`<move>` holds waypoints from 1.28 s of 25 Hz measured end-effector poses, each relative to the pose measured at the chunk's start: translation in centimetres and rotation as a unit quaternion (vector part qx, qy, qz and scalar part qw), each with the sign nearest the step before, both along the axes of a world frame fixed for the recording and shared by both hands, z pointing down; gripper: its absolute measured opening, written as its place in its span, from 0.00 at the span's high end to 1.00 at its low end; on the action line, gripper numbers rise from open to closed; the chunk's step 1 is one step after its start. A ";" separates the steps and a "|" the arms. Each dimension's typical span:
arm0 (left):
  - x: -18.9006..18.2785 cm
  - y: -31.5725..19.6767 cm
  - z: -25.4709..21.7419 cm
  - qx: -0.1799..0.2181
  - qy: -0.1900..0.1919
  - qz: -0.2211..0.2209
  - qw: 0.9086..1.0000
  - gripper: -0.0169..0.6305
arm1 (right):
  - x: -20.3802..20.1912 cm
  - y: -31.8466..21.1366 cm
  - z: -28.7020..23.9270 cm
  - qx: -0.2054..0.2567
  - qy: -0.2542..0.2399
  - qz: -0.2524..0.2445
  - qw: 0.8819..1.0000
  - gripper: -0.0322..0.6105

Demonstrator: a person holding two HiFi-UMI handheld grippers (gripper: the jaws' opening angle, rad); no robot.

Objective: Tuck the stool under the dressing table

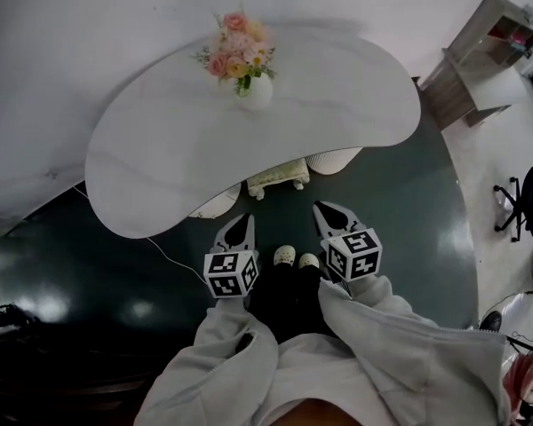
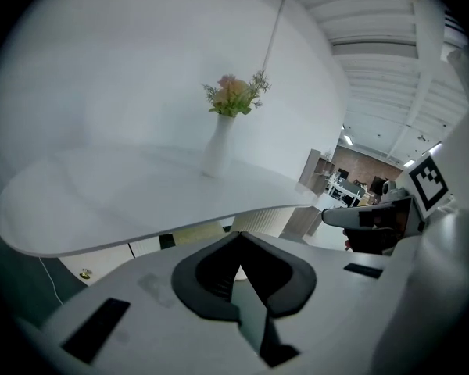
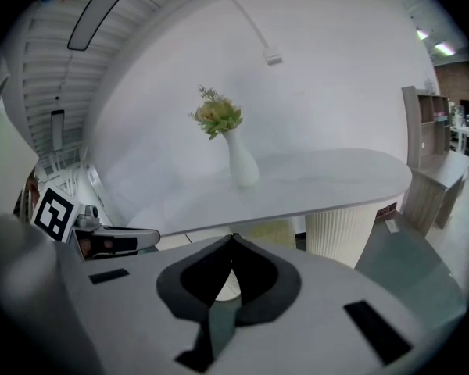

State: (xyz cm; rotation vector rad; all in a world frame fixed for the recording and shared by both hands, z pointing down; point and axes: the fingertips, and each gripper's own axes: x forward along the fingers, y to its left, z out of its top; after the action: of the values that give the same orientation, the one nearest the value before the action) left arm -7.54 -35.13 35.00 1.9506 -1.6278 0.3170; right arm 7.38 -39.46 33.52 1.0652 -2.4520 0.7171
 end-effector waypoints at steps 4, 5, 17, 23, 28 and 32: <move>-0.3 0.0 -2.5 0.020 0.004 0.003 1.000 0.95 | 0.2 -0.7 -3.3 0.009 -0.028 0.017 0.999 0.87; -0.2 0.1 -3.0 0.024 0.006 0.004 1.000 0.95 | 0.4 -0.7 -4.2 0.011 -0.036 0.021 0.999 0.87; -0.8 -2.9 -11.9 0.142 -0.039 0.010 0.989 0.95 | 2.3 -3.1 -11.6 0.093 -0.073 0.047 0.992 0.87; -1.0 -3.0 -11.9 0.147 -0.052 0.003 0.988 0.95 | 3.3 -4.3 -12.1 0.117 -0.064 0.073 0.988 0.87; -1.1 -3.0 -11.7 0.145 -0.062 0.000 0.987 0.95 | 3.7 -4.5 -11.8 0.119 -0.057 0.081 0.988 0.87; -1.2 -3.3 -11.3 0.141 -0.069 0.005 0.988 0.95 | 3.3 -4.6 -11.4 0.113 -0.053 0.080 0.989 0.87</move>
State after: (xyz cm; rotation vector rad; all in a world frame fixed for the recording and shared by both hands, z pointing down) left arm -8.73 -38.39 23.68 2.1881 -1.8361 0.2400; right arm 10.70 -44.04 22.16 1.3539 -2.6083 0.5634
